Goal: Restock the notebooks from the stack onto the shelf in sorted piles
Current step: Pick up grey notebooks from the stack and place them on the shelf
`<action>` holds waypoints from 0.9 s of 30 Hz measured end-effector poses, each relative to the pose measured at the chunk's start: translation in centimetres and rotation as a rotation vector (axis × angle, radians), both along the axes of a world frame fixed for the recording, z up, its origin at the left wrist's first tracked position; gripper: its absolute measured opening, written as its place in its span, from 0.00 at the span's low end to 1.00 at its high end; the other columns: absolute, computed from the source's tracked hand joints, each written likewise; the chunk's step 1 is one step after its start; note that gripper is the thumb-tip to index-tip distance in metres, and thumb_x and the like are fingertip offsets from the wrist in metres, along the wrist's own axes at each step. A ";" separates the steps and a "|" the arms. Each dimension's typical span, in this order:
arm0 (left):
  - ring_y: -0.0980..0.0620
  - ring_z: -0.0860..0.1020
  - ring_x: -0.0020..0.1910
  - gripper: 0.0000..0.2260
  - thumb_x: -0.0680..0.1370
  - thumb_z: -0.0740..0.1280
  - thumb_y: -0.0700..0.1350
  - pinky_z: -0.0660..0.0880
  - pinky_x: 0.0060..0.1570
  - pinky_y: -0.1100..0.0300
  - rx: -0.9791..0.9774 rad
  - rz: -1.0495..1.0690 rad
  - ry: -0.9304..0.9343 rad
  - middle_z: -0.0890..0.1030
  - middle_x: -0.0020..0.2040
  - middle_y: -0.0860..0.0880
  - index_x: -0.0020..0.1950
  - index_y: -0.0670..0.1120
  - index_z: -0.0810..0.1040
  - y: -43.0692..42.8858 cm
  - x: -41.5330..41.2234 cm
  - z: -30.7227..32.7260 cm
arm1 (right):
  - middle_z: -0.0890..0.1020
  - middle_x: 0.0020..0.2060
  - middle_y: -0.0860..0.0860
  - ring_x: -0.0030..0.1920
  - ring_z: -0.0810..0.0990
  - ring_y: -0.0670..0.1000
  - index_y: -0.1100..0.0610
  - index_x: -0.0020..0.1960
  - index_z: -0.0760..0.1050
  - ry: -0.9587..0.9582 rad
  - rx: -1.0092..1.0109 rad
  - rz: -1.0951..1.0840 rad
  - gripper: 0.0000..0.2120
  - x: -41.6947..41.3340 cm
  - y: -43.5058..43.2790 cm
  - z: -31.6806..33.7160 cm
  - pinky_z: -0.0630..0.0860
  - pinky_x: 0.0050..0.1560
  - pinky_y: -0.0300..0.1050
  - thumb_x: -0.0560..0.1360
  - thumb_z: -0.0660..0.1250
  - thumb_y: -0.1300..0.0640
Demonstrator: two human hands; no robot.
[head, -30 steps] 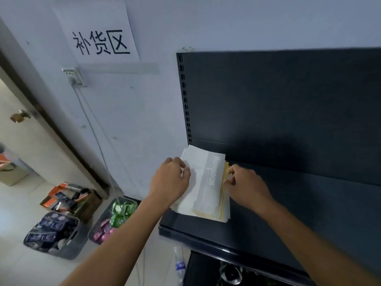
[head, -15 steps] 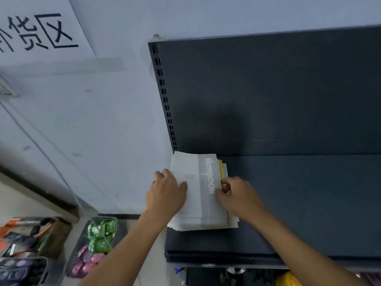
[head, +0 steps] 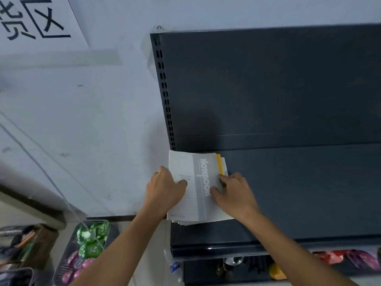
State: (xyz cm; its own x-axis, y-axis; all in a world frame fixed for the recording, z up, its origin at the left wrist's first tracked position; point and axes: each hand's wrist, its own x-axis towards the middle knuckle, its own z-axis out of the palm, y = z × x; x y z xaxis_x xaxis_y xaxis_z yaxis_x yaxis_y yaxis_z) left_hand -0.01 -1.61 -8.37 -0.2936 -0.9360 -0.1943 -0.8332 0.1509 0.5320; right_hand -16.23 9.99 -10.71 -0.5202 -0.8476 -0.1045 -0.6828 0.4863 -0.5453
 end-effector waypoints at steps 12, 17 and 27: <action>0.46 0.78 0.49 0.15 0.78 0.67 0.54 0.77 0.48 0.50 -0.009 0.060 -0.009 0.79 0.50 0.48 0.54 0.43 0.73 -0.4 0.1 0.2 | 0.70 0.56 0.48 0.61 0.69 0.49 0.58 0.62 0.78 -0.010 -0.076 0.033 0.23 -0.3 -0.6 -0.5 0.75 0.55 0.46 0.77 0.65 0.42; 0.48 0.79 0.43 0.13 0.77 0.67 0.50 0.73 0.36 0.56 0.067 0.097 0.029 0.80 0.46 0.46 0.51 0.40 0.74 -0.7 0.3 0.6 | 0.69 0.52 0.48 0.58 0.70 0.49 0.60 0.59 0.78 -0.016 -0.080 0.051 0.23 -0.2 -0.8 -0.5 0.74 0.54 0.47 0.76 0.65 0.43; 0.47 0.77 0.45 0.09 0.78 0.64 0.43 0.75 0.41 0.52 -0.029 0.083 0.062 0.75 0.47 0.47 0.53 0.41 0.67 -1.0 0.9 2.5 | 0.74 0.56 0.50 0.59 0.71 0.50 0.59 0.59 0.79 -0.036 -0.062 0.055 0.16 -0.2 -0.8 -0.1 0.75 0.54 0.49 0.78 0.64 0.49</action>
